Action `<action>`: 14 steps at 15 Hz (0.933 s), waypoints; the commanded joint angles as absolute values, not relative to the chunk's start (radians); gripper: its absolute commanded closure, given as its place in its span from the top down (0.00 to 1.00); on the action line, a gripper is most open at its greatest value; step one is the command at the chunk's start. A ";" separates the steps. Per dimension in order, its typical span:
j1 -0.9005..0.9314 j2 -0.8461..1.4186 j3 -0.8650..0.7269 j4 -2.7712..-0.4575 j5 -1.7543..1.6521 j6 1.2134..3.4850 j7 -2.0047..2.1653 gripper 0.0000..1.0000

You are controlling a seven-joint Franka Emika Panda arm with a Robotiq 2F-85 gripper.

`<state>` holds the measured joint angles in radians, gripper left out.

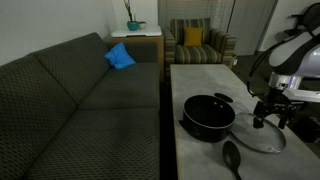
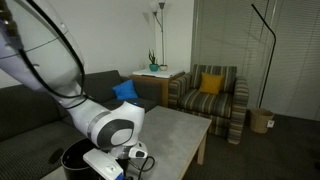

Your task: Take the lid from the table and place it on the black pot

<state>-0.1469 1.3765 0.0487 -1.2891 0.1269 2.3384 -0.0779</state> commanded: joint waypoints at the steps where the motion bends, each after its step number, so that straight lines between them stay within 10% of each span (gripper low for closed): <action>1: -0.141 1.478 0.053 -1.130 0.113 2.219 -0.096 1.00; 14: -0.103 1.473 0.018 -1.081 0.115 2.240 -0.034 1.00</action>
<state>-0.1019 1.4728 0.0170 -1.0754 0.1231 2.2526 -0.0454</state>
